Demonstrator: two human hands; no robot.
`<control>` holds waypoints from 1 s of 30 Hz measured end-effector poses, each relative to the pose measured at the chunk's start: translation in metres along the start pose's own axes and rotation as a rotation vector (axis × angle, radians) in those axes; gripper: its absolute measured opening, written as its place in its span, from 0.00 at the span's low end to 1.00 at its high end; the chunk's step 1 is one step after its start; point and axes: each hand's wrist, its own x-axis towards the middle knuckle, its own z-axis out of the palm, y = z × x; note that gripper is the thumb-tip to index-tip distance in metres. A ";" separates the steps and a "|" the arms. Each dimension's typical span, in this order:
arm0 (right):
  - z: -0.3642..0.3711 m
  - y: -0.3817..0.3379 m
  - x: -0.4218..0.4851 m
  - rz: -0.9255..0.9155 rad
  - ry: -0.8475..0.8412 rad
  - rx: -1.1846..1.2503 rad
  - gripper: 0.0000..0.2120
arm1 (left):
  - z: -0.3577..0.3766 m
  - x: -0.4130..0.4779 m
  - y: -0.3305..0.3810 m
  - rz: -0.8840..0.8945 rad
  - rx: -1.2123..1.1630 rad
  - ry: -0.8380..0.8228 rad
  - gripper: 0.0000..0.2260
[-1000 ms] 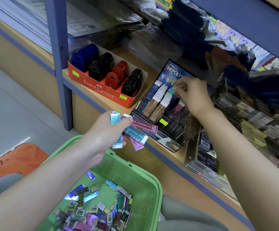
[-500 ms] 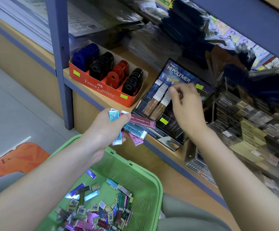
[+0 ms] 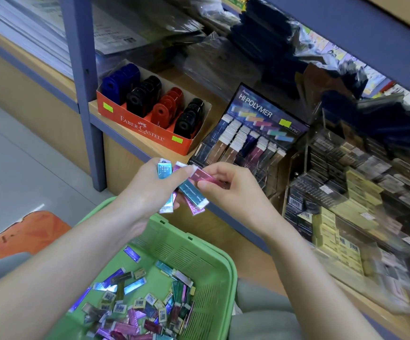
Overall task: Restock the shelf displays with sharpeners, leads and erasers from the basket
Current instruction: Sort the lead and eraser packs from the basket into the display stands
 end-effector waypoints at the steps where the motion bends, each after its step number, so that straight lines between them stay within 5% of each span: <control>1: 0.000 0.001 -0.001 0.006 0.014 0.004 0.03 | 0.000 0.000 0.000 0.003 0.005 0.001 0.14; 12: -0.049 0.013 0.003 0.029 0.506 0.563 0.08 | 0.006 0.002 -0.004 -0.027 -0.014 -0.017 0.14; 23: -0.063 0.053 0.043 0.005 0.714 0.046 0.05 | 0.009 0.005 -0.005 -0.026 -0.008 -0.003 0.16; 30: -0.064 0.062 0.041 -0.030 0.692 -0.196 0.05 | 0.010 0.005 -0.006 -0.033 -0.023 -0.007 0.14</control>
